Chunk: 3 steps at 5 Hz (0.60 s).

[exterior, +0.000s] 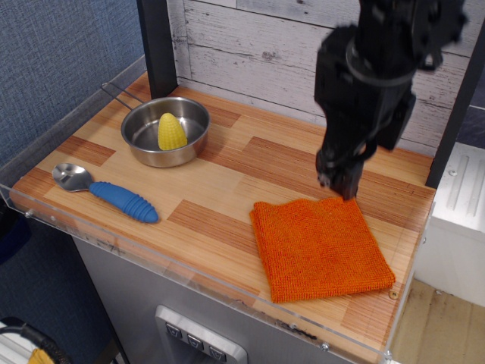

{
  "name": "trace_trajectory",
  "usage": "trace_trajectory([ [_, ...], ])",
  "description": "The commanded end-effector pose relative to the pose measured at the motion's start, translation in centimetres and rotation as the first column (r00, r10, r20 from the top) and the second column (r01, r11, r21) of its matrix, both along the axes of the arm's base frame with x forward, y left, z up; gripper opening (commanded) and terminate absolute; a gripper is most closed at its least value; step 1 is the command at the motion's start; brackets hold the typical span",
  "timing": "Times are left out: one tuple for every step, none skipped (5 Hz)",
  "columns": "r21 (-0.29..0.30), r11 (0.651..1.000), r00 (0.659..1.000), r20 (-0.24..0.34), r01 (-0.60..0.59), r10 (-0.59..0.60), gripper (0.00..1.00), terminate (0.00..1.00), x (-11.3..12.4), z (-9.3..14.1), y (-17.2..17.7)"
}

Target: Place the orange cloth directly right of the silver pan.

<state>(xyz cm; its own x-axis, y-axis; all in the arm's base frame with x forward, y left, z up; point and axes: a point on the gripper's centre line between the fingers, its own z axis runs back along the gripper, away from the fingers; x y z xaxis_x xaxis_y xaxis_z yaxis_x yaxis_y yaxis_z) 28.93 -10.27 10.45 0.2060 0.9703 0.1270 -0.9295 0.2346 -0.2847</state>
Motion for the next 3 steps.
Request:
trace_trajectory([
  [-0.001,1.000,0.998,-0.057,0.028,-0.028,1.00,0.00,-1.0,-1.8,0.1],
  [-0.028,1.000,0.995,-0.098,0.010,-0.013,1.00,0.00,-2.0,-3.7,0.5],
  [-0.055,0.998,0.991,-0.135,-0.005,-0.002,1.00,0.00,-2.1,-5.4,0.6],
])
